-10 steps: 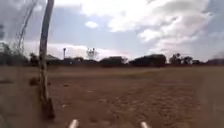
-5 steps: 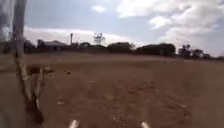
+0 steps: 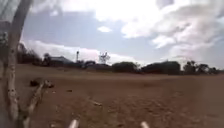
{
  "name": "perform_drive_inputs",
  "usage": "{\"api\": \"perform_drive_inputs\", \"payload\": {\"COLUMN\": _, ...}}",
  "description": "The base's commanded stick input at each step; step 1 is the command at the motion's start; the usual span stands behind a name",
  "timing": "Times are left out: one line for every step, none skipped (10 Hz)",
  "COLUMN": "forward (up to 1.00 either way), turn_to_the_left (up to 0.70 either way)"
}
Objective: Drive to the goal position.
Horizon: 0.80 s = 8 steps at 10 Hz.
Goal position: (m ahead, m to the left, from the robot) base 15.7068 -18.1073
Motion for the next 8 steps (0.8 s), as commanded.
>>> {"api": "perform_drive_inputs", "payload": {"forward": 0.70, "turn_to_the_left": 0.00}}
{"api": "perform_drive_inputs", "payload": {"forward": 0.70, "turn_to_the_left": 0.00}}
{"api": "perform_drive_inputs", "payload": {"forward": 0.70, "turn_to_the_left": 0.00}}
{"api": "perform_drive_inputs", "payload": {"forward": 0.70, "turn_to_the_left": 0.00}}
{"api": "perform_drive_inputs", "payload": {"forward": 0.70, "turn_to_the_left": 0.00}}
{"api": "perform_drive_inputs", "payload": {"forward": 0.70, "turn_to_the_left": 0.00}}
{"api": "perform_drive_inputs", "payload": {"forward": 0.70, "turn_to_the_left": -0.15}}
{"api": "perform_drive_inputs", "payload": {"forward": 0.70, "turn_to_the_left": -0.27}}
